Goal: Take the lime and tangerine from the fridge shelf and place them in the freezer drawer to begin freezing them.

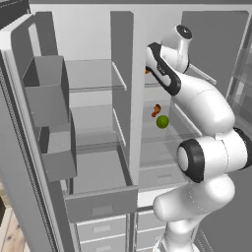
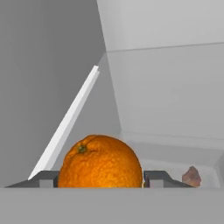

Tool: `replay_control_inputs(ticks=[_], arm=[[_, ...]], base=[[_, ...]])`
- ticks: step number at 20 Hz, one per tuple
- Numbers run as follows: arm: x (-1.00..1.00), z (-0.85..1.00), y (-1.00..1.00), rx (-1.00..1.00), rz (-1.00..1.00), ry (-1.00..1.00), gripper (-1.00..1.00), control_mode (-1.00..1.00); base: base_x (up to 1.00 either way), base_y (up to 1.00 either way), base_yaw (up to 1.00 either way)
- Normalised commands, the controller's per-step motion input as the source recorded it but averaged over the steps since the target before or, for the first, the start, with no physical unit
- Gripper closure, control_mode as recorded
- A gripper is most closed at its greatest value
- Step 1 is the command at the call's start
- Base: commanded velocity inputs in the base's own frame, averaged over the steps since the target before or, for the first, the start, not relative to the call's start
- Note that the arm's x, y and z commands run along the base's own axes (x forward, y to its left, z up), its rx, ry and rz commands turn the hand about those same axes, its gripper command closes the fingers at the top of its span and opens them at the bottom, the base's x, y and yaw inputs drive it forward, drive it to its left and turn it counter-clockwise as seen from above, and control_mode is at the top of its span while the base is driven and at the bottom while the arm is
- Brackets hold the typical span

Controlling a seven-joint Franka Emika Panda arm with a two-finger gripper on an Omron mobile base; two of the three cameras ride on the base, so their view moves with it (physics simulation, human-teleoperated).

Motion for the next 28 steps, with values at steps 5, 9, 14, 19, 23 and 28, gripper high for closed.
replay_control_inputs(ticks=[5, 9, 14, 19, 23, 28], arm=[[-0.24, 0.00, -0.06, 0.00, 0.00, 0.00, 1.00, -1.00], [-0.79, 0.00, -0.39, 0.00, 0.00, -0.01, 1.00, -1.00], [-1.00, 0.00, -0.64, 0.00, 0.00, -0.06, 1.00, -1.00], [-1.00, 0.00, -0.57, 0.00, 0.00, -0.08, 1.00, -1.00], [-1.00, 0.00, -0.14, -0.03, 0.00, -0.06, 1.00, -1.00], [-1.00, -0.05, 0.04, -0.16, 0.00, 0.00, 1.00, -1.00]], base=[[0.00, 0.00, 0.00], [0.00, 0.00, 0.00], [0.00, 0.00, 0.00], [0.00, 0.00, 0.00], [0.00, 0.00, 0.00], [0.00, 0.00, 0.00]])
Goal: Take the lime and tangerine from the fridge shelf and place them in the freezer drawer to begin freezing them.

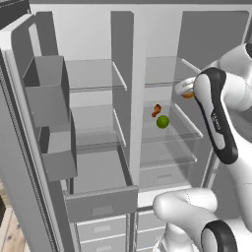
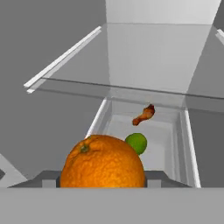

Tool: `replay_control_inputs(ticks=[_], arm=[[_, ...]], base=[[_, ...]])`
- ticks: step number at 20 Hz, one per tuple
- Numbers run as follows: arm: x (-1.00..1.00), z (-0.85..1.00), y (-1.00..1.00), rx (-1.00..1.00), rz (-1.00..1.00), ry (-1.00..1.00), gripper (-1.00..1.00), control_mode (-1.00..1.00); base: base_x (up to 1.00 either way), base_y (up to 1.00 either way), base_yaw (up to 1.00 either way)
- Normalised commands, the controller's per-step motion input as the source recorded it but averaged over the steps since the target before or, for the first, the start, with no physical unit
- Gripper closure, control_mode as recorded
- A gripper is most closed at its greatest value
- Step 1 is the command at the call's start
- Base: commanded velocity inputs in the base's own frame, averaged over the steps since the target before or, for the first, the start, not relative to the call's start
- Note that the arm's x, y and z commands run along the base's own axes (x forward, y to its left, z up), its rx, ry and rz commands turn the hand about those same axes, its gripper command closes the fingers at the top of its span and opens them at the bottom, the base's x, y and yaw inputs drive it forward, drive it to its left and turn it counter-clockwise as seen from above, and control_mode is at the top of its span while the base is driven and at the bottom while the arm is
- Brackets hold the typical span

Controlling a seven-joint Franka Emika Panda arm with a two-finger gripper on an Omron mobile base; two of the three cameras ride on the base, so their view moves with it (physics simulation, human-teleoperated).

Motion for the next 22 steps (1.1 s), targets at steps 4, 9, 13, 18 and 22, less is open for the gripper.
replay_control_inputs(ticks=[4, 9, 13, 18, 22], arm=[[-1.00, -0.32, 0.25, -0.27, 0.00, 0.09, 1.00, -1.00], [-1.00, -0.25, 0.28, -0.21, 0.05, 0.16, 1.00, -1.00], [-0.94, -0.20, 0.40, -0.13, 0.09, 0.21, 1.00, -1.00], [-0.56, -0.03, 0.86, -0.01, 0.08, 0.06, 1.00, -1.00], [-0.17, -0.13, 1.00, 0.00, 0.07, 0.00, 1.00, -1.00]], base=[[0.00, 0.00, 0.00], [0.00, 0.00, 0.00], [0.00, 0.00, 0.00], [0.00, 0.00, 0.00], [0.00, 0.00, 0.00]])
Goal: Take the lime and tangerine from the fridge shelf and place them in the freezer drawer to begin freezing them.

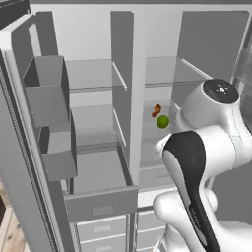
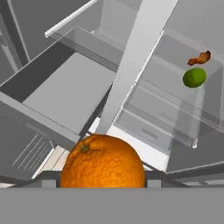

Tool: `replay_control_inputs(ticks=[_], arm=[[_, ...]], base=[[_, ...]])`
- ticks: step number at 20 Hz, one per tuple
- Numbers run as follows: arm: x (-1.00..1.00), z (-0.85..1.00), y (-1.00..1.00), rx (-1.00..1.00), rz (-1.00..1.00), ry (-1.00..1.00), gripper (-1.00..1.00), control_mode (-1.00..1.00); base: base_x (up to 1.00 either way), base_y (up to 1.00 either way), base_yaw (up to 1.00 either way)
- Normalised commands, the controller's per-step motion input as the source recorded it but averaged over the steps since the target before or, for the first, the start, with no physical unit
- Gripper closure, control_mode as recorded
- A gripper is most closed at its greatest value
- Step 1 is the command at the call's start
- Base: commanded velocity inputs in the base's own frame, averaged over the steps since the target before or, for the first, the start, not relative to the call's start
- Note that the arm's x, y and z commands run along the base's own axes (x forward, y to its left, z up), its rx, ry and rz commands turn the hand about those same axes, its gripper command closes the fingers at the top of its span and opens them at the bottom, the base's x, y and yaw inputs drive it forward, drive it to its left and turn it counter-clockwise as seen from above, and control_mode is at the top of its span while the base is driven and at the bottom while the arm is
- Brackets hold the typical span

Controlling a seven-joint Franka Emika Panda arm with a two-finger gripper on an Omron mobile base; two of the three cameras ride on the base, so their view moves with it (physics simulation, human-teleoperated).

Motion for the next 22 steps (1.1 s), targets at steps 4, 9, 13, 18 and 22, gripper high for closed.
replay_control_inputs(ticks=[4, 9, 13, 18, 22], arm=[[0.00, -0.40, 1.00, 0.01, 0.07, 0.00, 1.00, -1.00], [0.25, -0.59, 0.83, 0.02, 0.06, 0.04, 1.00, -1.00], [0.63, -0.78, 0.51, 0.00, 0.05, 0.17, 1.00, -1.00], [0.81, -0.58, 0.45, 0.00, 0.04, 0.26, 1.00, -1.00], [0.55, -0.45, 0.36, -0.01, 0.01, 0.22, 1.00, -1.00]], base=[[0.00, 0.00, 0.00], [0.00, 0.00, 0.00], [0.00, 0.00, 0.00], [0.00, 0.00, 0.00], [0.00, 0.00, 0.00]])
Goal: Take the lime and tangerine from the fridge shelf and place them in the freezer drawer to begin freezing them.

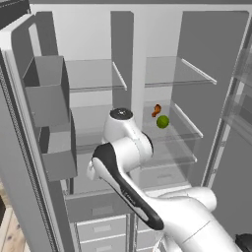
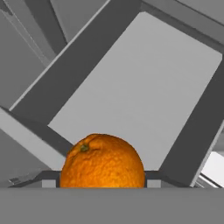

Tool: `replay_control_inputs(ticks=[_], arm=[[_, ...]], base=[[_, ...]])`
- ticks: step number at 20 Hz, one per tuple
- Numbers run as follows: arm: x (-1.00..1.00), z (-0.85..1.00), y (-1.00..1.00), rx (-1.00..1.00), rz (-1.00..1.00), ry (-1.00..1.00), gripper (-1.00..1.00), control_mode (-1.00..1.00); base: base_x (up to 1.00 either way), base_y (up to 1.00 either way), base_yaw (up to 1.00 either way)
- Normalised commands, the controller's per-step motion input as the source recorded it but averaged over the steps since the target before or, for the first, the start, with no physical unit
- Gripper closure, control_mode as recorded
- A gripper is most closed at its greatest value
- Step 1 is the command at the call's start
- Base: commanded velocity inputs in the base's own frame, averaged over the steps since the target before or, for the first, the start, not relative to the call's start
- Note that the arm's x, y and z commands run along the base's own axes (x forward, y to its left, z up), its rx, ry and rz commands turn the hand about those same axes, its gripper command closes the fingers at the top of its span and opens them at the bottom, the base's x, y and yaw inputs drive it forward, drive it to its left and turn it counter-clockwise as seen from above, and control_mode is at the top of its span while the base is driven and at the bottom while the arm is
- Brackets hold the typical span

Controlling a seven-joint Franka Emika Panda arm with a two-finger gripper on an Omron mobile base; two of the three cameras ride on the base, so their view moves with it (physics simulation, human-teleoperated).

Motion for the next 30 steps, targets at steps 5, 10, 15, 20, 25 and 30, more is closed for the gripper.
replay_control_inputs(ticks=[5, 10, 15, 20, 25, 30], arm=[[0.05, -0.16, 0.10, -0.02, 0.02, 0.14, 1.00, -1.00], [0.34, -0.44, 0.00, 0.00, 0.01, 0.03, 1.00, -1.00], [0.29, -0.03, 0.00, 0.01, 0.00, -0.01, 1.00, -1.00], [0.17, -0.06, 0.12, 0.00, 0.00, 0.00, 1.00, -1.00], [0.23, -0.53, 0.20, -0.02, 0.00, 0.01, 1.00, -1.00], [0.34, -0.44, 0.34, -0.01, 0.00, 0.00, 1.00, -1.00]], base=[[0.00, 0.00, 0.00], [0.00, 0.00, 0.00], [0.00, 0.00, 0.00], [0.00, 0.00, 0.00], [0.00, 0.00, 0.00], [0.00, 0.00, 0.00]])
